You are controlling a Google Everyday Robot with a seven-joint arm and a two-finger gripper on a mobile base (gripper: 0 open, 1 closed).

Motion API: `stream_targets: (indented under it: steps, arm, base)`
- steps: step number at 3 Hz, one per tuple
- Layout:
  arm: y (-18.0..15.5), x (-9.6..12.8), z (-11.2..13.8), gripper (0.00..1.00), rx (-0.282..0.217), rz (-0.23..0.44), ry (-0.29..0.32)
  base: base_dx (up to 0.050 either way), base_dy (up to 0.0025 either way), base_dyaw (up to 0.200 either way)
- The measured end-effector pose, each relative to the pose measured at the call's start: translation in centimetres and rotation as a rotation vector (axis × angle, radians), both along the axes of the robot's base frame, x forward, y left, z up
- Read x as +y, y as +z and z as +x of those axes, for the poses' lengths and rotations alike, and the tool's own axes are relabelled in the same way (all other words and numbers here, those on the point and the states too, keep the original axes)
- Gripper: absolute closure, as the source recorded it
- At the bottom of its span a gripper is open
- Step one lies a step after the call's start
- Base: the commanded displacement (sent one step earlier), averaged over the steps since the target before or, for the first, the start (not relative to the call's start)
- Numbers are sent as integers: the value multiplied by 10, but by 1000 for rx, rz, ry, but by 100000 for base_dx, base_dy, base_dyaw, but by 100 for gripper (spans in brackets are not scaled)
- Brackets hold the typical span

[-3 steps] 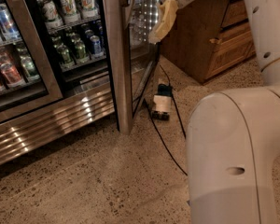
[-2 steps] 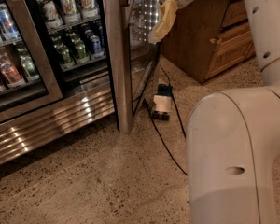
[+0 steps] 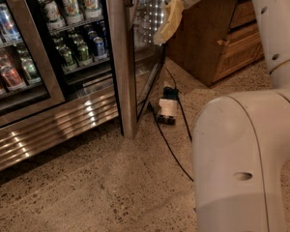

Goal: Open right fridge door

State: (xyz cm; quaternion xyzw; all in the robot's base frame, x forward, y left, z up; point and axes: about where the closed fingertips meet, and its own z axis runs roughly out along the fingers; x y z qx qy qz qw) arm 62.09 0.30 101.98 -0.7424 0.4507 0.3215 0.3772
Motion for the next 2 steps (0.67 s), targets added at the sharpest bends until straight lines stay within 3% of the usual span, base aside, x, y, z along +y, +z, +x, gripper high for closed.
stream_targets:
  steps: [1,2]
  arm:
    - [0,2,6,16,0,0,0]
    - [0,0,0,25,0,0,0]
  base:
    - [0,0,0]
    - [3691,-233,-12599]
